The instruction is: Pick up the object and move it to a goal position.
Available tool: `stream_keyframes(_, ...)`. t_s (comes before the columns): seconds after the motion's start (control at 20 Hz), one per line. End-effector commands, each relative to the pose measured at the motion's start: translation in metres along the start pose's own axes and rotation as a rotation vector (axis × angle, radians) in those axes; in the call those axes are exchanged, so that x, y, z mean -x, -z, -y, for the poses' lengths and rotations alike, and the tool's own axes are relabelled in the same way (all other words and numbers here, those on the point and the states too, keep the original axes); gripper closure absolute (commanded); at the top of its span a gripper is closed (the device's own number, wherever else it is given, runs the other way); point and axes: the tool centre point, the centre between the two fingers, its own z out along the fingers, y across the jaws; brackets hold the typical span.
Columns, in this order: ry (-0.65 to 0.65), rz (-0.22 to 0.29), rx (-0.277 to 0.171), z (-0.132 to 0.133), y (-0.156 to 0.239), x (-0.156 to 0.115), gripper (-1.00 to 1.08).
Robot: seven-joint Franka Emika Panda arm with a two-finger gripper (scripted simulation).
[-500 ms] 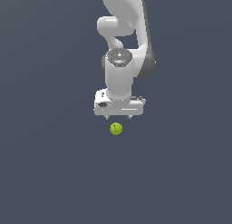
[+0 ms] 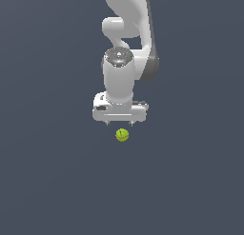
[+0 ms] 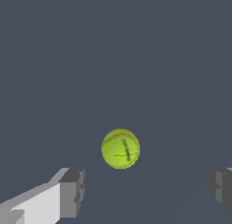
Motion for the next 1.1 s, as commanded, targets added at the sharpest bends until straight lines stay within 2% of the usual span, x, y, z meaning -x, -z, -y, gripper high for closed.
stream_keyframes(0.0,-0.013,-0.008,0.005,-0.007,0.003,-0.003,-0.92)
stream_keyframes(0.55,0.033,-0.003,0.005,-0.005,-0.006,-0.001,-0.92)
stream_keyframes(1.05,0.222,0.012,0.001,0.002,-0.041,0.009,-0.92)
